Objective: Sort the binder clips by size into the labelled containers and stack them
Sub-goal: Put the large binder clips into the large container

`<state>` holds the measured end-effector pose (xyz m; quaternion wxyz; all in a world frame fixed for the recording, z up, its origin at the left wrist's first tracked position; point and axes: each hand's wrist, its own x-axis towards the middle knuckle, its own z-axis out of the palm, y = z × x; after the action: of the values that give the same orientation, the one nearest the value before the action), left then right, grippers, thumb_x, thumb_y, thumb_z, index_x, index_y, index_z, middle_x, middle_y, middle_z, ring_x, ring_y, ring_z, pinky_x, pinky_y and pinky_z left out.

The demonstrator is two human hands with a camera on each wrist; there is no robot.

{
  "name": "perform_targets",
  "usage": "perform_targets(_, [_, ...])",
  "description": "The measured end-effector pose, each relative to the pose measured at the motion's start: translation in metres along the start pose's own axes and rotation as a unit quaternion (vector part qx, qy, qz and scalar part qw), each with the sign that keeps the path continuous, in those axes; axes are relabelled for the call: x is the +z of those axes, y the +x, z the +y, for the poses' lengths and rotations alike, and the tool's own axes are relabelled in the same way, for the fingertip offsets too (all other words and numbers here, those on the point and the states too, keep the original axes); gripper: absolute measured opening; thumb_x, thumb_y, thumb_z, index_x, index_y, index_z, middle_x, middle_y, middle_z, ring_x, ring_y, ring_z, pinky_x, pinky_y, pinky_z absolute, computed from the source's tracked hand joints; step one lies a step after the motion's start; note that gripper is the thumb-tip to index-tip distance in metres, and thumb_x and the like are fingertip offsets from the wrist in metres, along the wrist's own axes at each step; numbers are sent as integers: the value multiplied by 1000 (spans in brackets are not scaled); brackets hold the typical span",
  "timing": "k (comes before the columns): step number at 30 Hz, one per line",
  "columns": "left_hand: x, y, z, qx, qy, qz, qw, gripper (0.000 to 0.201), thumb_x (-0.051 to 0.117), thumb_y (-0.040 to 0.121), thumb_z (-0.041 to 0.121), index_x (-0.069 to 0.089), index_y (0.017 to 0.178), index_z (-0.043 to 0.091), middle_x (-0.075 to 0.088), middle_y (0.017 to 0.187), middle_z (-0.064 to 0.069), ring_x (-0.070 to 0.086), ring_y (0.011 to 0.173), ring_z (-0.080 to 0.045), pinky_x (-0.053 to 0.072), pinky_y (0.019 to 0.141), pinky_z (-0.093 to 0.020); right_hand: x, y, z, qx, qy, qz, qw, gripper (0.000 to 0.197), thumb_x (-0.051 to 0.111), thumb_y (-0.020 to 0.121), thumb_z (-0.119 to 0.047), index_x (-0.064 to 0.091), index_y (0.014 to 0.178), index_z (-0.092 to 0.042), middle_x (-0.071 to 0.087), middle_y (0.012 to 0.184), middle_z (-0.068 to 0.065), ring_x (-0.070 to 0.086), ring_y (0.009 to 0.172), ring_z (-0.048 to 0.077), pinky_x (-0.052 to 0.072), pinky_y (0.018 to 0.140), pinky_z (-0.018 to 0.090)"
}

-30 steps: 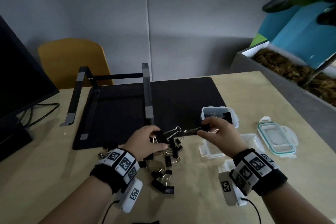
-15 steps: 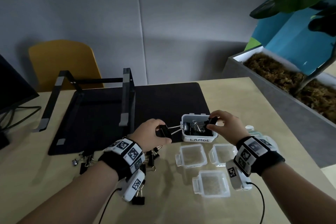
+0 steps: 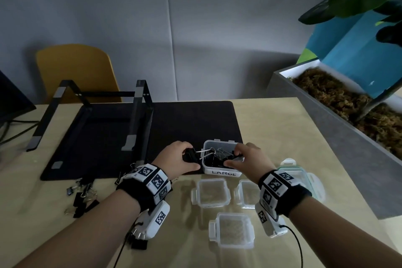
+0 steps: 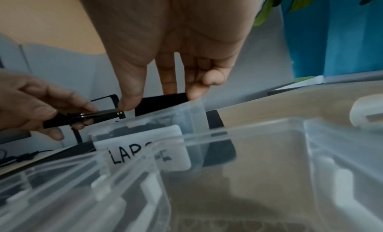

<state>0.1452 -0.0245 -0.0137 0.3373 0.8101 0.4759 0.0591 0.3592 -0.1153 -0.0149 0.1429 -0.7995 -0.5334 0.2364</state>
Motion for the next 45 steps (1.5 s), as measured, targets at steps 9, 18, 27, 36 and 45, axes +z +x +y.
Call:
perform_targets(9, [3, 6, 6, -13, -6, 9, 1000, 59, 74, 75, 39, 51, 126, 22, 52, 118, 5, 50, 113, -11, 40, 91, -22, -1, -1, 3, -59, -88, -28, 994, 34, 55, 88, -47, 66, 114, -29, 51, 111, 3, 42, 112, 20, 38, 99, 33])
perform_targets(18, [5, 15, 23, -4, 17, -7, 1000, 62, 73, 76, 39, 48, 130, 22, 51, 127, 3, 50, 117, -13, 43, 97, -27, -12, 9, 11, -92, -115, -31, 989, 32, 51, 91, -24, 59, 121, -25, 57, 119, 4, 48, 115, 24, 39, 96, 34])
perform_targets(27, [12, 33, 40, 13, 62, -45, 997, 56, 70, 79, 38, 47, 127, 22, 59, 119, -1, 56, 108, -17, 48, 93, -35, -16, 11, 21, -96, -91, -41, 990, 31, 52, 92, -26, 62, 121, -22, 61, 120, 0, 55, 112, 18, 42, 92, 28])
perform_targets(36, [30, 42, 36, 83, 150, -51, 984, 44, 61, 85, 45, 57, 126, 31, 47, 132, 2, 35, 126, -20, 36, 106, -37, -19, 11, 20, -80, -69, -45, 993, 24, 55, 88, -20, 69, 107, -23, 66, 112, 1, 61, 102, 21, 49, 88, 33])
perform_targets(45, [36, 39, 27, 36, 102, -95, 990, 63, 59, 79, 60, 41, 136, 41, 18, 153, 7, 18, 140, -19, 28, 114, -43, -26, 23, 8, -119, -160, -94, 975, 24, 52, 89, -14, 70, 105, -15, 63, 109, 8, 59, 103, 26, 48, 87, 34])
